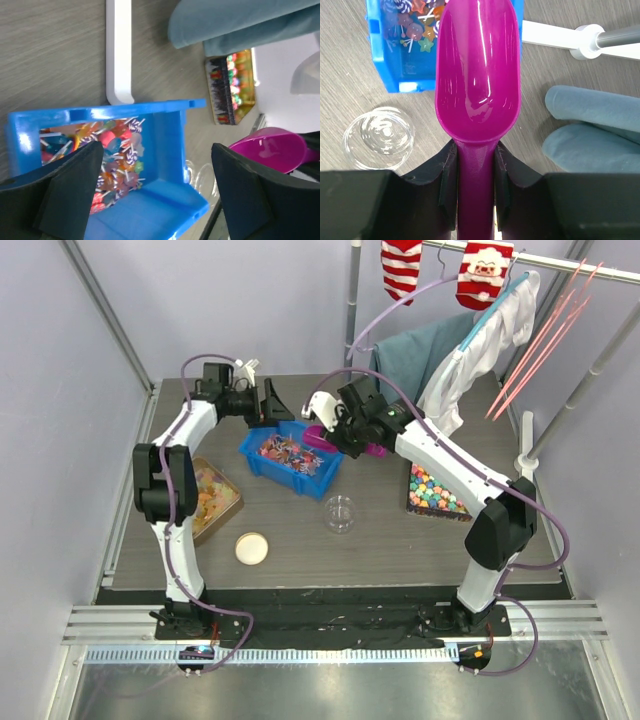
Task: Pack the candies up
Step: Adjust the spatula.
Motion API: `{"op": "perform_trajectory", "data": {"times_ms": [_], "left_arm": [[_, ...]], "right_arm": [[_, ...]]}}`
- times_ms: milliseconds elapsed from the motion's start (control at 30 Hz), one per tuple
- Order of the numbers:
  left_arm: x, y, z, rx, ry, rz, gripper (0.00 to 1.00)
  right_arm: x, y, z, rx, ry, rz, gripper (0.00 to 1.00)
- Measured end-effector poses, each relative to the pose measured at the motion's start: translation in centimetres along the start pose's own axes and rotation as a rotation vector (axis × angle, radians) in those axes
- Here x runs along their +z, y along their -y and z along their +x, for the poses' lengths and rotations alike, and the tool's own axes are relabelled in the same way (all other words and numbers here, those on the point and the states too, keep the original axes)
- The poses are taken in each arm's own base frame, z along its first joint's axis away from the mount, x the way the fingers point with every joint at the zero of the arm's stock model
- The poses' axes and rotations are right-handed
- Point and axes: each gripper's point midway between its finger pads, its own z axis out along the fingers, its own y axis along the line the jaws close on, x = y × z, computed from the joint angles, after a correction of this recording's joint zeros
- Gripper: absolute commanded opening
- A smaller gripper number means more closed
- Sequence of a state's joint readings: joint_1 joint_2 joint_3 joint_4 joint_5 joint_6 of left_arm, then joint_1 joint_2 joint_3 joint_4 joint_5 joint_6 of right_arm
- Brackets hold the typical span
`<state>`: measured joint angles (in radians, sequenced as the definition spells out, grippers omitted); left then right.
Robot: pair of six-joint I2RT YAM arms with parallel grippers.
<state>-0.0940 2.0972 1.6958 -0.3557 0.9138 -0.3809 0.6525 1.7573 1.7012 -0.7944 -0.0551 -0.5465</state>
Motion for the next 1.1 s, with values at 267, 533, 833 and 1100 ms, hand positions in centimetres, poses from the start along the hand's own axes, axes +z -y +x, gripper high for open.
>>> {"op": "perform_trajectory", "data": {"times_ms": [267, 533, 833, 1100], "left_arm": [[-1.7, -0.3, -1.4, 0.142, 0.01, -0.092, 0.96], [-3.7, -2.1, -2.2, 0.291, 0.014, -0.274, 0.96], [-6.2, -4.7, -2.3, 0.422, -0.034, -0.471, 0.95], [-5.8, -8.0, -1.7, 0.453, -0.106, -0.549, 0.86]], "right_arm": [[-0.2, -0.8, 0.9, 0.002, -0.034, -0.033, 0.01], [-0.3, -1.3, 1.3, 0.004, -0.051, -0.059, 0.01], [0.2, -2.3, 1.2, -0.006, -0.116, -0.11, 0.01], [1.9, -2.7, 1.4, -0.013, -0.203, -0.154, 0.01]]}}
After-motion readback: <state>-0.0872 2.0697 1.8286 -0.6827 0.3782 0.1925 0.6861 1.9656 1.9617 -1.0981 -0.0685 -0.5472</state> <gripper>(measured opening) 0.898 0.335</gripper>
